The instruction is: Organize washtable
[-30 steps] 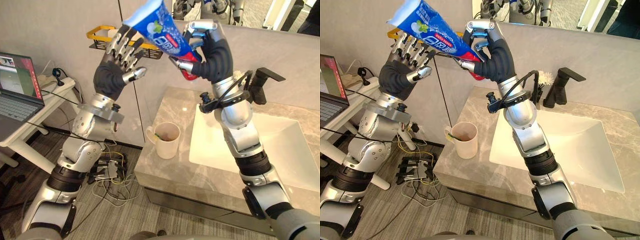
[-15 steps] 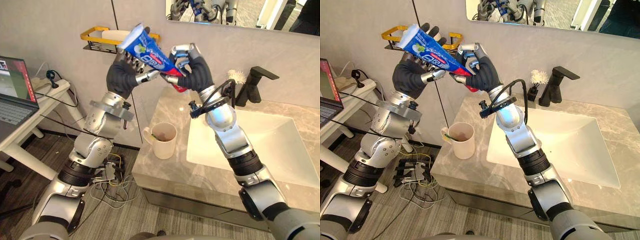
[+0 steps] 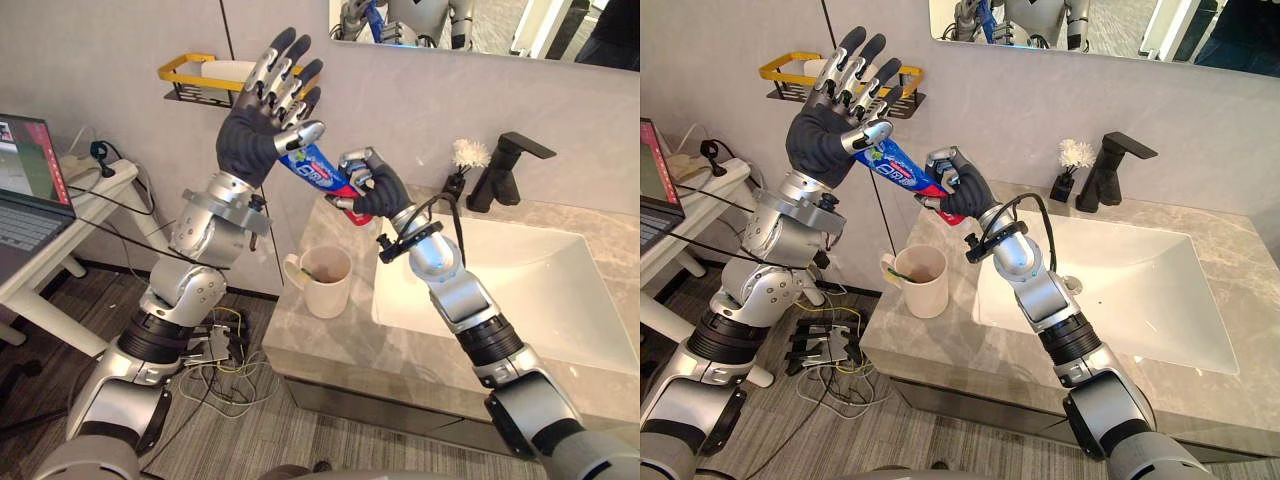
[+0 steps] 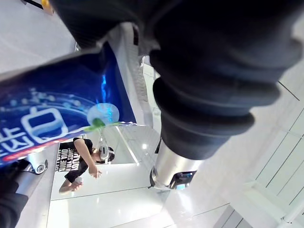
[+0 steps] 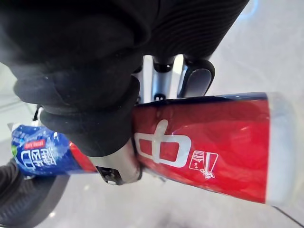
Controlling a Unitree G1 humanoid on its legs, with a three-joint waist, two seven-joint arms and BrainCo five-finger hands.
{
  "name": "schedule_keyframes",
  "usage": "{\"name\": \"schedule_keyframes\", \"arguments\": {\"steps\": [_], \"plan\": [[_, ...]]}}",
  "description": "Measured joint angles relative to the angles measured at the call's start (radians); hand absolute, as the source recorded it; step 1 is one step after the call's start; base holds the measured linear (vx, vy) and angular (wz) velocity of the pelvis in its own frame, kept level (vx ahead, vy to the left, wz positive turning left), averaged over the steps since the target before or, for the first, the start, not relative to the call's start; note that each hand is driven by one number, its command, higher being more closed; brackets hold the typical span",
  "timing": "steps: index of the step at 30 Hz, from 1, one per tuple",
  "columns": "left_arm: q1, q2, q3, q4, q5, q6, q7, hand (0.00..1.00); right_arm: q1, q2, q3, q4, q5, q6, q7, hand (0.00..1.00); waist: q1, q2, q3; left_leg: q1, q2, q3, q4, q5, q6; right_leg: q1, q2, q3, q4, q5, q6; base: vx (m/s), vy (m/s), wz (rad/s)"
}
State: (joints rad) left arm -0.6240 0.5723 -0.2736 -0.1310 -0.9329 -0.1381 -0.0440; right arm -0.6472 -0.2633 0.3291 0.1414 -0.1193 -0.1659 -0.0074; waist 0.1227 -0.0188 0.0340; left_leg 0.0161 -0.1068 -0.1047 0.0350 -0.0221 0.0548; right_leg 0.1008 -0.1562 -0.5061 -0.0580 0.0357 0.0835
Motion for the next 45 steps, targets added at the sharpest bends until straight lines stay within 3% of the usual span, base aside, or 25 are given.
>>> {"name": "schedule_keyframes", "arguments": {"steps": [12, 24, 29, 45], "plan": [[0.002, -0.061, -0.021, -0.022, 0.001, -0.005, 0.004, 0.00, -0.025, 0.101, -0.078, -0.044, 0.057, 0.017, -0.061, 1.00, 0.000, -0.004, 0.018, 0.015, 0.003, 0.052, -0.008, -0.002, 0.000, -0.010, 0.001, 0.049, -0.001, 0.012, -0.001, -0.01, 0.011, -0.13], [0.013, -0.164, -0.026, -0.022, 0.002, -0.027, 0.047, 0.00, -0.077, 0.184, -0.158, -0.134, 0.152, -0.006, -0.124, 1.00, -0.002, -0.003, 0.018, 0.022, 0.007, 0.080, -0.019, -0.002, 0.001, -0.014, 0.006, 0.072, -0.014, 0.026, 0.000, 0.00, 0.004, -0.07], [0.012, -0.178, -0.026, -0.022, 0.003, -0.027, 0.046, 0.00, -0.076, 0.218, -0.169, -0.134, 0.167, -0.006, -0.123, 1.00, -0.003, -0.003, 0.018, 0.031, 0.006, 0.079, -0.024, -0.002, 0.001, -0.001, 0.009, 0.072, -0.016, 0.026, 0.000, 0.00, 0.000, 0.00], [0.012, -0.202, 0.014, -0.022, 0.002, -0.027, 0.044, 0.00, -0.021, 0.217, -0.165, -0.074, 0.167, 0.021, -0.093, 1.00, -0.002, -0.003, 0.018, 0.029, -0.003, 0.048, -0.025, 0.001, 0.004, 0.008, 0.001, 0.045, -0.016, 0.026, 0.001, 0.00, -0.003, 0.05]]}}
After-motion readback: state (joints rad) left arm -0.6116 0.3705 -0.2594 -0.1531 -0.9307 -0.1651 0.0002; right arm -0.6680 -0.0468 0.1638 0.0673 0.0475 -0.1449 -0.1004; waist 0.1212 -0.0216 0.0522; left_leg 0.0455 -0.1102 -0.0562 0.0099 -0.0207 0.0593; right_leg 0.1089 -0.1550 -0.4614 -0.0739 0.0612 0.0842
